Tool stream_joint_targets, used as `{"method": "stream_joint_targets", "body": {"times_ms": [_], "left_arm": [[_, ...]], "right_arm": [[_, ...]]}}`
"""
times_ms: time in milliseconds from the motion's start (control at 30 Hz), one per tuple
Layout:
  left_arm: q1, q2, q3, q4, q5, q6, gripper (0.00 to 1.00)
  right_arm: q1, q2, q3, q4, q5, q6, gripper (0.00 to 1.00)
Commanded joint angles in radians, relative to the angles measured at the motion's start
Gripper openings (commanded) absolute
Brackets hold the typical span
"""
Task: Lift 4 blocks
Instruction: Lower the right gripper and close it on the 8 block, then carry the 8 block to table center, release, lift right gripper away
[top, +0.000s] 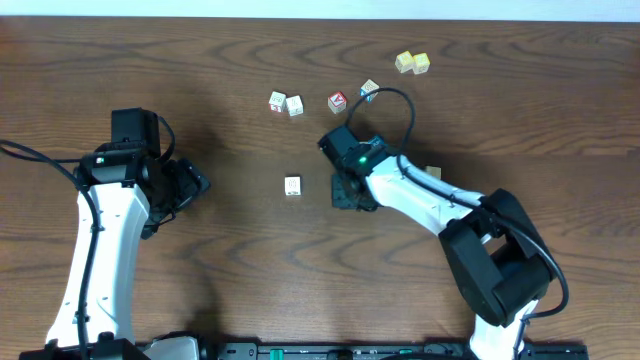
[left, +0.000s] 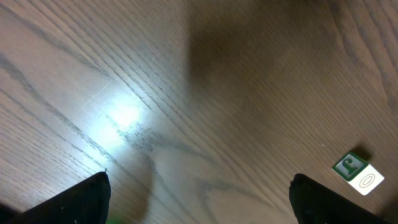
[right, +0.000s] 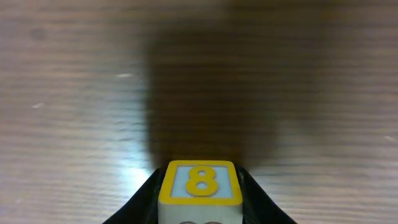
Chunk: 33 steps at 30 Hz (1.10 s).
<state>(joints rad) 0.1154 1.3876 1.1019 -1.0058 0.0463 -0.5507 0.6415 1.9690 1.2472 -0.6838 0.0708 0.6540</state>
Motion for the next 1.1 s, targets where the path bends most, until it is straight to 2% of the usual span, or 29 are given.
{"method": "stream_joint_targets", "body": {"times_ms": [0, 267, 567, 800, 933, 1000, 1067], "left_arm": [[0.003, -0.006, -0.004, -0.003, -0.006, -0.008, 0.92], [0.003, -0.006, -0.004, -0.003, -0.006, -0.009, 0.92], [0.003, -0.006, -0.004, -0.003, -0.006, -0.008, 0.92], [0.003, -0.006, -0.004, -0.003, -0.006, -0.008, 0.92], [0.003, -0.006, -0.004, -0.003, -0.006, -0.008, 0.92], [0.003, -0.006, -0.004, -0.003, -0.006, -0.008, 0.92], [0.003, -0.006, -0.004, -0.003, -0.006, -0.008, 0.92]], "right_arm": [[-0.031, 0.008, -0.005, -0.02, 0.006, 0.115, 0.19], [-0.038, 0.008, -0.005, -0.026, 0.003, 0.135, 0.27], [-0.038, 0.008, -0.005, -0.012, -0.023, -0.037, 0.26], [-0.038, 0.008, -0.005, -0.013, -0.031, -0.068, 0.29], [-0.038, 0.008, -0.005, -0.013, -0.031, -0.068, 0.38], [-0.038, 0.008, -0.004, -0.013, -0.032, -0.068, 0.5], [-0.038, 0.004, -0.003, -0.014, -0.039, -0.068, 0.55]]}}
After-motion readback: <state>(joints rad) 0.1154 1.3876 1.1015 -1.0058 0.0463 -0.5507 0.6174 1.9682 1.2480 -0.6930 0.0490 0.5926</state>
